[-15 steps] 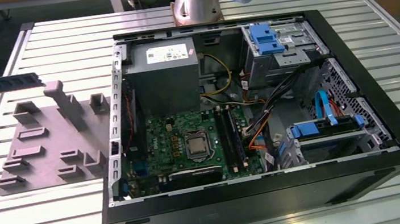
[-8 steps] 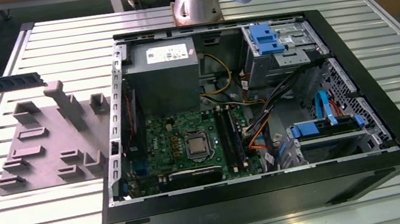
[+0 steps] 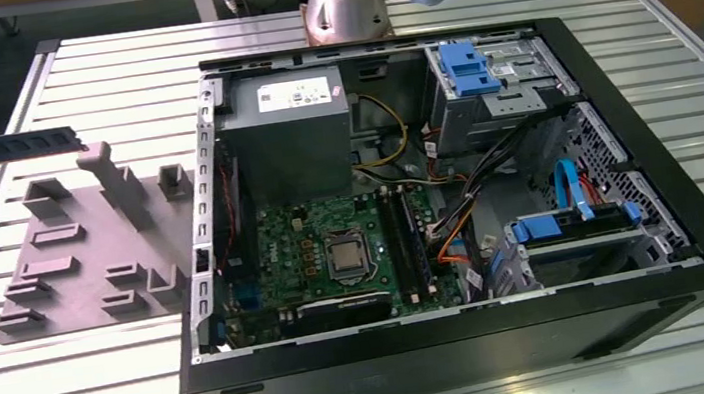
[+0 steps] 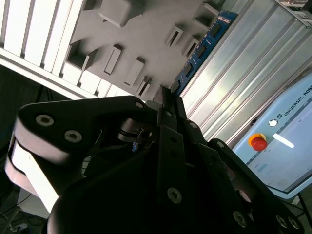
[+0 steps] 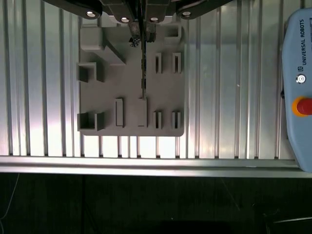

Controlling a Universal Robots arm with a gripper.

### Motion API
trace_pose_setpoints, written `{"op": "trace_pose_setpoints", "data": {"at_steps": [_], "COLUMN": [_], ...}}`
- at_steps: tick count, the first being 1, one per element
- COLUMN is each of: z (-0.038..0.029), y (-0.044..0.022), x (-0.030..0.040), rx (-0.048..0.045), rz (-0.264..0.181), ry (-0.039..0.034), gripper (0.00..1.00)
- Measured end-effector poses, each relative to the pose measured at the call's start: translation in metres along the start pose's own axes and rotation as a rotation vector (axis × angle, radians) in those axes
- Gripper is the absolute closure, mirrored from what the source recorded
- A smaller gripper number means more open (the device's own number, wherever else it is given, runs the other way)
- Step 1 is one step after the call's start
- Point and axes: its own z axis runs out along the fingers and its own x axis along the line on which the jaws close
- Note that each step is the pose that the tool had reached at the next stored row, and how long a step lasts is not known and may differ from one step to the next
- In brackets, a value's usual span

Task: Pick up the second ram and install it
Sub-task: 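Pick up the second ram and move it above second insertion slot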

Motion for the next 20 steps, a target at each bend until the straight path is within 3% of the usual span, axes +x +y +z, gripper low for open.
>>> {"op": "trace_pose_setpoints", "data": {"at_steps": [20], "z": [-0.0004], "y": [-0.0116], "x": [-0.0002], "rx": [0.0000], "rz": [0.000], "ry": [-0.0001], "gripper": [0.86]}}
